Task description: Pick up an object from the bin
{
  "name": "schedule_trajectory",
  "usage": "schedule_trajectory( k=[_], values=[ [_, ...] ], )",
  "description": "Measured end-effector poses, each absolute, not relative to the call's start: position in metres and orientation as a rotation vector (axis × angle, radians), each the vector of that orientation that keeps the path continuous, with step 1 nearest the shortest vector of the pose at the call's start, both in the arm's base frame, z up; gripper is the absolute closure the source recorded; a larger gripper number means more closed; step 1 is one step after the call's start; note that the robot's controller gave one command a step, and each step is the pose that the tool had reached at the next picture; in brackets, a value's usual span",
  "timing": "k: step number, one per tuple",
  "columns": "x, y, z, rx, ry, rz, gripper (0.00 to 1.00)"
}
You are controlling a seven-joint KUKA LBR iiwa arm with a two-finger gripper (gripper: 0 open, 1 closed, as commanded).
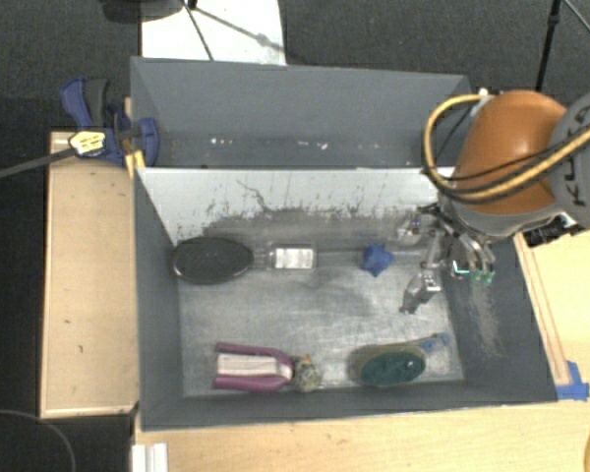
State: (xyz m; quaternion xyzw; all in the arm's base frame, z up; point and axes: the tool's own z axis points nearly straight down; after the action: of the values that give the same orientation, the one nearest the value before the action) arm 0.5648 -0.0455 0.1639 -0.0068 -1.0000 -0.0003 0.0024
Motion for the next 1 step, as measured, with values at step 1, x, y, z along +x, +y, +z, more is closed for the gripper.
schedule_trajectory(
  k=[1],
  values=[
    [0.5913,0.0010,0.0721,-0.014,-3.152,-0.002,0.00]
  ],
)
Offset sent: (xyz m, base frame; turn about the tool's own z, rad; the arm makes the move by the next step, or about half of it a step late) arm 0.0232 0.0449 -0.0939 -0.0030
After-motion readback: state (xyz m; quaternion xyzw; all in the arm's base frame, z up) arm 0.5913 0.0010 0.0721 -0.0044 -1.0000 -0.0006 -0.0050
